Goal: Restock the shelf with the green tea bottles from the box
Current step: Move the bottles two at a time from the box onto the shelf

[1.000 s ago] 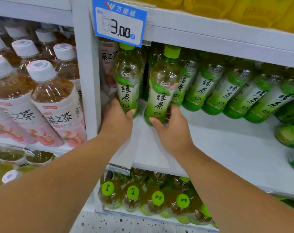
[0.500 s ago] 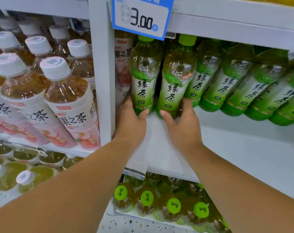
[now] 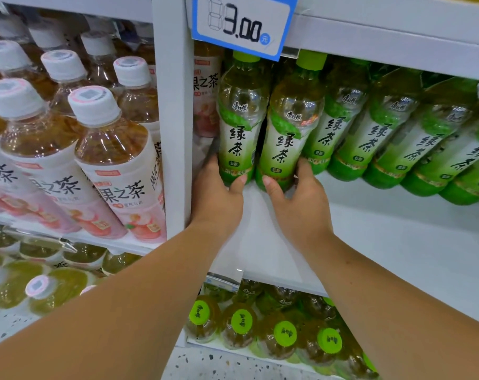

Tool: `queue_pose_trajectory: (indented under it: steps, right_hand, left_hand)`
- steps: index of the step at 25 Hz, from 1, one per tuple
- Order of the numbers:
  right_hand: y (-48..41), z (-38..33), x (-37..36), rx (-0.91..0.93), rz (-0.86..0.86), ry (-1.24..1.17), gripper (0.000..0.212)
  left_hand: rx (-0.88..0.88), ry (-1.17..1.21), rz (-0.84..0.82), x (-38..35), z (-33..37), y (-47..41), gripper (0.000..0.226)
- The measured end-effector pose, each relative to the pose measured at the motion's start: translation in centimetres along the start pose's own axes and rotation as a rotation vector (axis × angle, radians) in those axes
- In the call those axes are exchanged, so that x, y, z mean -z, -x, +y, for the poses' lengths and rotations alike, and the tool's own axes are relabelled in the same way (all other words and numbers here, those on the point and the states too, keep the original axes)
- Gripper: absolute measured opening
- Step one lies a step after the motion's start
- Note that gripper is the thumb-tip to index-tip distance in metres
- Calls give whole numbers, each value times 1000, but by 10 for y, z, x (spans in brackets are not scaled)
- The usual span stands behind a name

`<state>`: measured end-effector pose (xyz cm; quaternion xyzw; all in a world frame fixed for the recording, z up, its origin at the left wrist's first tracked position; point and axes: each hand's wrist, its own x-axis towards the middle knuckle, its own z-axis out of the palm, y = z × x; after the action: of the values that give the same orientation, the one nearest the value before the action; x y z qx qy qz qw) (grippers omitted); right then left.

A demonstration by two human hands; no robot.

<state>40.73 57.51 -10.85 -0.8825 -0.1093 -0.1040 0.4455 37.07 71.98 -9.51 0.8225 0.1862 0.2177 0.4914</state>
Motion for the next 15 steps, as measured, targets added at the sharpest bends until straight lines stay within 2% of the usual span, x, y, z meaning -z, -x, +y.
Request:
queue_pose_trajectory:
  steps: [6,11,15]
  right_hand:
    - [1,-2,0,8,4,-15,48]
    - [0,-4,5,-34,-57,-72,42]
    - [2,-12,16,-78,-98,-73,43]
  left_hand:
    - [6,-89,-27,2,2,2,53]
    - [98,-201,-76,8,13,3,62]
    - [171,-168,-94,13,23,10,59]
